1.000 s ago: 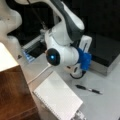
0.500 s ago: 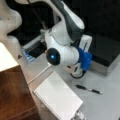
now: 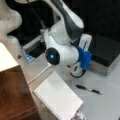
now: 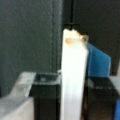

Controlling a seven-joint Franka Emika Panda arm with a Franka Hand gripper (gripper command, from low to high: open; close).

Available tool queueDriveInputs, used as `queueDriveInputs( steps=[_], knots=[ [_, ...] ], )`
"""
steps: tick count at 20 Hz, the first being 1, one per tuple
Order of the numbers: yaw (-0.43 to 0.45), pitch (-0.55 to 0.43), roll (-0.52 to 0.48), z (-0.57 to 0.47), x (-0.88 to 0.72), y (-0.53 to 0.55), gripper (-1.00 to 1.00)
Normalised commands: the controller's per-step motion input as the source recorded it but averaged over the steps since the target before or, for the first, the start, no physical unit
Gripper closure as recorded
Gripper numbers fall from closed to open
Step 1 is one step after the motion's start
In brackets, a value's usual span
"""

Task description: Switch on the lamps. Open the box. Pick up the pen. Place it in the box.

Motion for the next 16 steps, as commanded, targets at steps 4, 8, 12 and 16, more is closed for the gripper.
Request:
queueDriveInputs(
  steps=[4, 8, 12, 16],
  knots=[
    [0.085, 0.118, -0.046, 0.26, 0.01, 0.1, 1.0],
    [0.082, 0.123, -0.059, 0.26, 0.0, 0.17, 1.0],
    [0.077, 0.137, -0.053, 0.3, 0.0, 0.26, 1.0],
    [0.115, 0.139, 0.011, 0.47, 0.02, 0.36, 1.0]
  ],
)
